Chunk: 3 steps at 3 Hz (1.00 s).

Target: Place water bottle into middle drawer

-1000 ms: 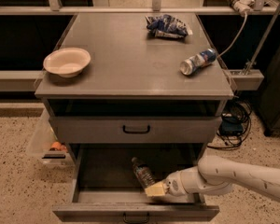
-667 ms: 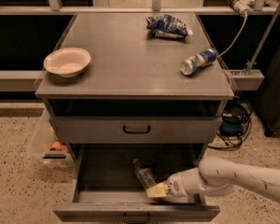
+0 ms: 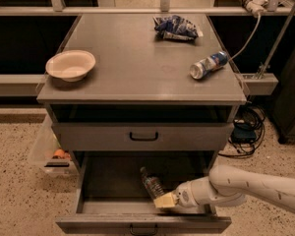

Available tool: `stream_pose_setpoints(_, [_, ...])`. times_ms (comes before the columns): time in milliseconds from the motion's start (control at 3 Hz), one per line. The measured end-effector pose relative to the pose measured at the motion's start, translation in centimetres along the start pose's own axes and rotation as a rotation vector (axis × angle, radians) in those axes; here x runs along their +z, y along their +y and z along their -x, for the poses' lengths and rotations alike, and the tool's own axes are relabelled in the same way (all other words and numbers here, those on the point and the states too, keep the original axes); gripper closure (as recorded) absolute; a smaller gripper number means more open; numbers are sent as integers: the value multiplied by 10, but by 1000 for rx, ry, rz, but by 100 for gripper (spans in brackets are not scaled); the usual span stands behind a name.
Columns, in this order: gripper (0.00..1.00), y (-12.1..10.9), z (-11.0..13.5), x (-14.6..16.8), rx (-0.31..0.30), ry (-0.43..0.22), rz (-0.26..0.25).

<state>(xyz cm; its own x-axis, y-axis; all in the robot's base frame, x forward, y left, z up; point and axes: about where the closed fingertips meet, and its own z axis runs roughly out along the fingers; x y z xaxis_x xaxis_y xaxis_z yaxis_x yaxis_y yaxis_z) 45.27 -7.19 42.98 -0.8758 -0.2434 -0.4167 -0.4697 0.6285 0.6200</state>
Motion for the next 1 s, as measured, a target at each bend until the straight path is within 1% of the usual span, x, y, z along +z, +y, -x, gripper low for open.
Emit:
stream_pose_setpoints(333, [23, 0, 0, 0, 0, 0, 0])
stream_pose_setpoints(667, [1, 0, 0, 0, 0, 0, 0])
stream_pose_setpoints(1000, [0, 0, 0, 0, 0, 0, 0])
